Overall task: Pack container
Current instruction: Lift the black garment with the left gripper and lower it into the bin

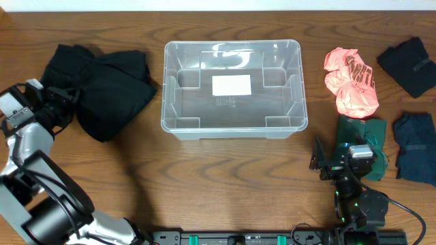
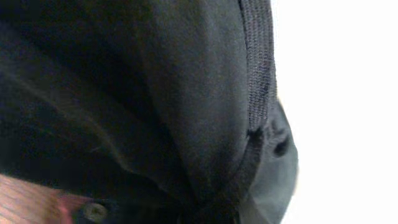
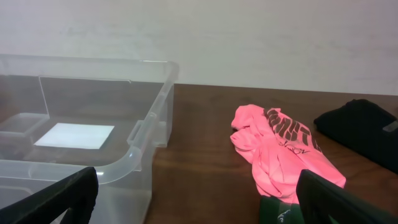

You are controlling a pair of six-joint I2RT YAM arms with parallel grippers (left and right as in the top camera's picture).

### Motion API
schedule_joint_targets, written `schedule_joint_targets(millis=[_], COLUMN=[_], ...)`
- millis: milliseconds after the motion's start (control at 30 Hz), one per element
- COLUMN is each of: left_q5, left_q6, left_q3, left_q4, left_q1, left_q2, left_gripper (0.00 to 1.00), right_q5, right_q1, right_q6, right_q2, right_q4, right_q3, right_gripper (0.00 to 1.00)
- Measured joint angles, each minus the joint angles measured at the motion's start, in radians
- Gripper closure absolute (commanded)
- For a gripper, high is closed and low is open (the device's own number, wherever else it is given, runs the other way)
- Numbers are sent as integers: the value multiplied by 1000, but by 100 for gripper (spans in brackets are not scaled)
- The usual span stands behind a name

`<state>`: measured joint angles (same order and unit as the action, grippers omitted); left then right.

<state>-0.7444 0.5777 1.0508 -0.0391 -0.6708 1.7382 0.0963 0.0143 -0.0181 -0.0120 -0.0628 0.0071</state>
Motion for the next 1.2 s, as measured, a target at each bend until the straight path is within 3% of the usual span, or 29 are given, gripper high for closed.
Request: schedule_joint_targets(millis=[333, 533, 867, 1200], left_q5=[-45, -57, 10, 380], left_q6=[112, 225, 426, 474], left_q3=[-11, -11, -11, -11], left_q4=[14, 12, 5, -19], left_q1=[6, 75, 371, 795], left_q2=[-348, -418, -420, -420], left_gripper=[94, 94, 94, 94], right_q5=[0, 0, 0, 0], right_q1=[0, 0, 0, 0], right_q6=[0, 0, 0, 0], right_q2=[0, 0, 0, 0], right_q4=[0, 0, 0, 0], right_q3=[0, 0, 0, 0], right_gripper=[1, 1, 1, 1])
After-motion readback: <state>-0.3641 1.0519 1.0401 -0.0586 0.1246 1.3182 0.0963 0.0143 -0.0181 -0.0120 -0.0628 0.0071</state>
